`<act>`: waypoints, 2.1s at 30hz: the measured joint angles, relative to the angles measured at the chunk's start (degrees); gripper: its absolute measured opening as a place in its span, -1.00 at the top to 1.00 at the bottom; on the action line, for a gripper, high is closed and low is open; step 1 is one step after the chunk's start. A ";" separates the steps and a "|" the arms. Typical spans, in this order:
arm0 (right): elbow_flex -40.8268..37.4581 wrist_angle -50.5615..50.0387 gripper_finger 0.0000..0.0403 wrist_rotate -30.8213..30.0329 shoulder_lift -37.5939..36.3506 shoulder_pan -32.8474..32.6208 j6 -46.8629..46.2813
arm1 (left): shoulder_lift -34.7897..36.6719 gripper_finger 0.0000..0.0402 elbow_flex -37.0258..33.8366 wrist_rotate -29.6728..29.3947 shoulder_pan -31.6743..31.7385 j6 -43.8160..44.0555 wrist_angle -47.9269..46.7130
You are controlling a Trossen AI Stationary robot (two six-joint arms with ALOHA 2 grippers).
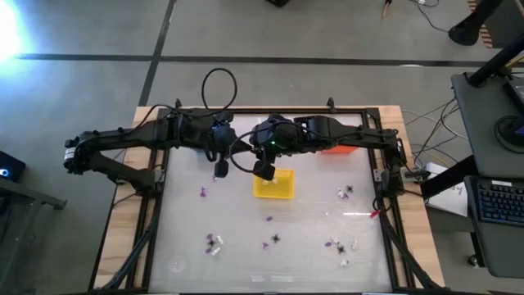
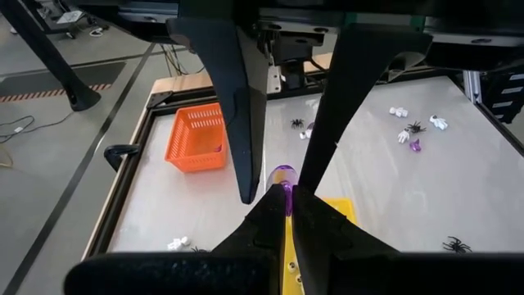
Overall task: Sort Halloween decoration
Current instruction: Put the purple witch hat toy into the orange bin
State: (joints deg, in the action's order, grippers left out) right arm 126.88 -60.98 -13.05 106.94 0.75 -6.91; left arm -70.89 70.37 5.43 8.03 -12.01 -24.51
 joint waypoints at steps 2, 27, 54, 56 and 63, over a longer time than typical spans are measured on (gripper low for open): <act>-0.03 0.02 0.56 -0.01 0.01 0.12 -0.05 | 0.00 1.00 0.00 -0.02 0.00 0.00 0.04; -0.07 0.53 0.92 -0.59 -0.17 0.40 -5.33 | 0.50 1.00 0.00 -0.13 0.13 -0.41 0.00; 0.04 -8.20 0.97 -7.82 -1.54 2.54 -9.62 | 3.63 0.61 0.02 -3.89 0.28 -2.29 -6.44; 0.04 -11.71 0.96 -9.18 -2.00 3.61 -10.40 | 4.62 0.61 0.02 -3.92 0.30 -2.29 -7.80; 0.04 -22.51 0.96 -10.11 -2.86 9.06 -15.96 | 8.43 0.61 0.04 -4.86 0.33 -2.30 -11.57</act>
State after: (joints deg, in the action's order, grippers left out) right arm 126.91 -83.49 -23.15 104.07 9.80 -22.87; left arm -62.46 70.41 0.57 8.36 -14.31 -36.08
